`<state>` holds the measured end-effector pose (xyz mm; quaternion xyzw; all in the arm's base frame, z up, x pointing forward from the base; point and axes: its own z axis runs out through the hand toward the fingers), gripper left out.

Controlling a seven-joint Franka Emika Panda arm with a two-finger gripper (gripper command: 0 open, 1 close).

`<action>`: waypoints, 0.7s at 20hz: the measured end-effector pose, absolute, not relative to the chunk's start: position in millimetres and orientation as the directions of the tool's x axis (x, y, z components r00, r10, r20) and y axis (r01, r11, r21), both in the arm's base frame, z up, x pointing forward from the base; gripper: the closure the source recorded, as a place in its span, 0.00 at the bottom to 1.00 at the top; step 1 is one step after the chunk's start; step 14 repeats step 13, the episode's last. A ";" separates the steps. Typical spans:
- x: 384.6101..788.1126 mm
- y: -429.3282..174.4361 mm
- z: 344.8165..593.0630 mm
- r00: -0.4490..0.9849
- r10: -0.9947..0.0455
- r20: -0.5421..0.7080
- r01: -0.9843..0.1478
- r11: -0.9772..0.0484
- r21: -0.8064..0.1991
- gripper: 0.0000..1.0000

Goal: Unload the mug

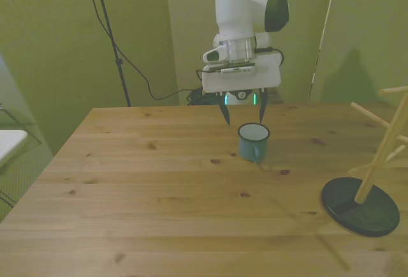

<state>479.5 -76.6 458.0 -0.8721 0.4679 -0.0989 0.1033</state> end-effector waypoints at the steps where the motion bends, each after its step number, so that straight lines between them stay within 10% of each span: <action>1: 473.0 -73.7 463.9 0.549 -0.832 0.081 -0.789 -0.548 -0.278 0.00; 14: 374.9 -25.1 442.1 0.680 -0.730 0.067 -0.702 -0.675 -0.225 0.00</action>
